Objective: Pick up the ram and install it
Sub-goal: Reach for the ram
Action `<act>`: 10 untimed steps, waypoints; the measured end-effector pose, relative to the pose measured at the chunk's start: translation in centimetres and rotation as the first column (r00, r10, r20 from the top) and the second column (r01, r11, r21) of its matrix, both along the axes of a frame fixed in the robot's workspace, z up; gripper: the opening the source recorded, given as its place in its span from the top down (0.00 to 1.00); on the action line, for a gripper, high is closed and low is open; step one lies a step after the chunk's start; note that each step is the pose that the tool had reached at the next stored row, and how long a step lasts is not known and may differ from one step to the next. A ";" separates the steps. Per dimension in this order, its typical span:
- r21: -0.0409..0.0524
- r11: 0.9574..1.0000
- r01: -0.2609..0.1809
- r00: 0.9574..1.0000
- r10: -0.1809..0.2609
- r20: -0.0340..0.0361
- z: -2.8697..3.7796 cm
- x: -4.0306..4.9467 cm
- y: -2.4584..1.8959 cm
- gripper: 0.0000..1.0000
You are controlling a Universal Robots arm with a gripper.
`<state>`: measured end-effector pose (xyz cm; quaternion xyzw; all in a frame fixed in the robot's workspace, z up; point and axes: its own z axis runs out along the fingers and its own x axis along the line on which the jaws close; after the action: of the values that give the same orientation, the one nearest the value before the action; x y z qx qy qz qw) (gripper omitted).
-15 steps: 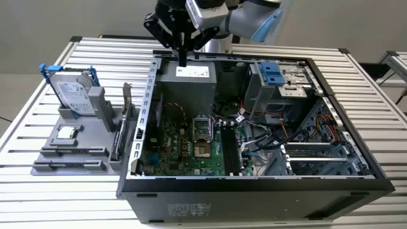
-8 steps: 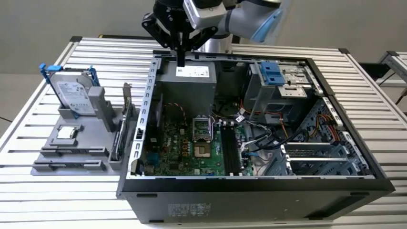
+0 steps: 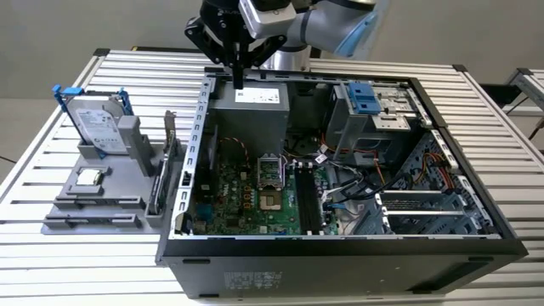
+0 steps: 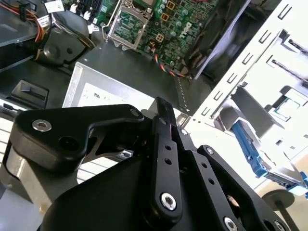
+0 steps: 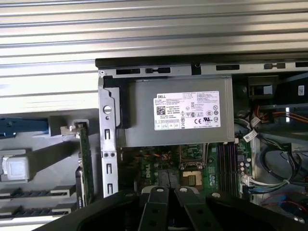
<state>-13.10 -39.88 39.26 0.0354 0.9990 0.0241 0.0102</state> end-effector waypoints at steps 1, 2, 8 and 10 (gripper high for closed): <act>0.000 1.000 0.000 1.000 0.000 0.000 0.00 -0.05 0.00 1.00; 0.000 1.000 0.000 1.000 0.000 0.000 0.01 -0.10 0.00 1.00; 0.000 1.000 0.000 1.000 0.000 0.000 0.00 -0.37 0.00 1.00; 0.000 1.000 0.000 1.000 0.000 0.000 0.00 -0.44 0.00 1.00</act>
<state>-13.53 -39.88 39.26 0.0354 0.9990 0.0240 0.0102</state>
